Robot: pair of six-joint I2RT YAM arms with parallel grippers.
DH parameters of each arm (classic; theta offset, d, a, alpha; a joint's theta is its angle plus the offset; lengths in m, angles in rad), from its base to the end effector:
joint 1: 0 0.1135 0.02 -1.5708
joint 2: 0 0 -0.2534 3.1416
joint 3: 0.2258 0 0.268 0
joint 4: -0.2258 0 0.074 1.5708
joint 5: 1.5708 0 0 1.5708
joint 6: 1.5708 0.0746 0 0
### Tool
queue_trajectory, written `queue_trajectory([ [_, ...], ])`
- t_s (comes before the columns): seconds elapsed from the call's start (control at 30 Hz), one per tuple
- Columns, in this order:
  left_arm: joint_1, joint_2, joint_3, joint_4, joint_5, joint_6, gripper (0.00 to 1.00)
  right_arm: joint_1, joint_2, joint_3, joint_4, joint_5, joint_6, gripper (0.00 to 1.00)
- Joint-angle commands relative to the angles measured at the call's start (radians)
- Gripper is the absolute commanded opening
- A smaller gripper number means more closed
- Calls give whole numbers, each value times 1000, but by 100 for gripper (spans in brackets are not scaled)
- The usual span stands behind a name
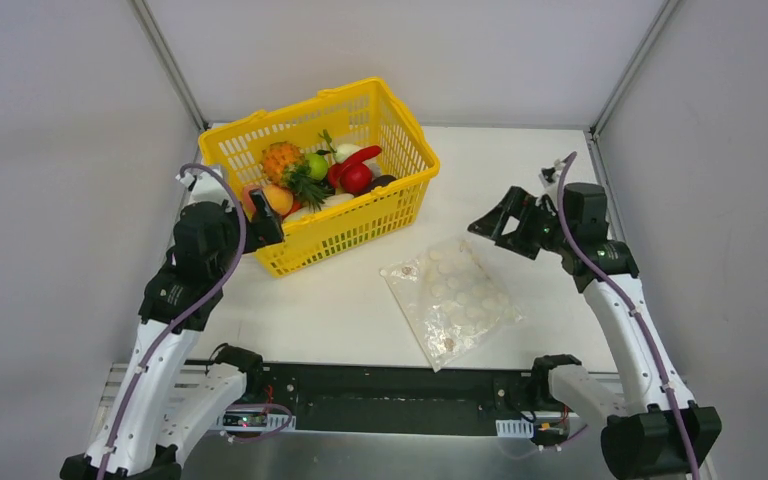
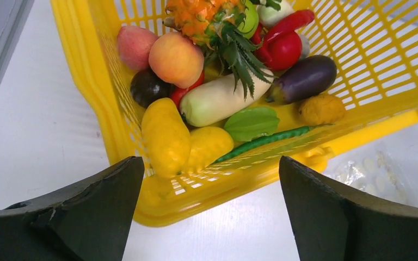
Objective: Place the food in the zip-top bag and seal the zipper
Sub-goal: Pick up the zipper food storage bag at the center of the board.
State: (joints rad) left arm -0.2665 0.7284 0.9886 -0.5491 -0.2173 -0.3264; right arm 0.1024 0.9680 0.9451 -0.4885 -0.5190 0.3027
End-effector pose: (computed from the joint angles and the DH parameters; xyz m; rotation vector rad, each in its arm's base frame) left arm 0.2055 -0.0394 0.3655 -0.2061 1.8465 -0.2104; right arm 0.2547 0.0634 0.3083 -0.1136 2.0993 0.7849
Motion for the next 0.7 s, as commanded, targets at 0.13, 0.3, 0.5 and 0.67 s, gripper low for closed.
queue_trajectory([
  [0.13, 13, -268, -117, 44, -87, -224, 100, 297, -41, -95, -16, 101, -30, 87],
  [0.3, 13, -400, -187, 128, 115, -152, 100, 463, -18, -172, 15, 230, 10, 75],
  [0.5, 9, -360, -214, 97, 475, -145, 100, 652, 69, -203, 70, 393, 61, 69],
  [0.67, -61, -362, -218, 40, 438, -72, 100, 798, 188, -168, 104, 553, 58, 66],
])
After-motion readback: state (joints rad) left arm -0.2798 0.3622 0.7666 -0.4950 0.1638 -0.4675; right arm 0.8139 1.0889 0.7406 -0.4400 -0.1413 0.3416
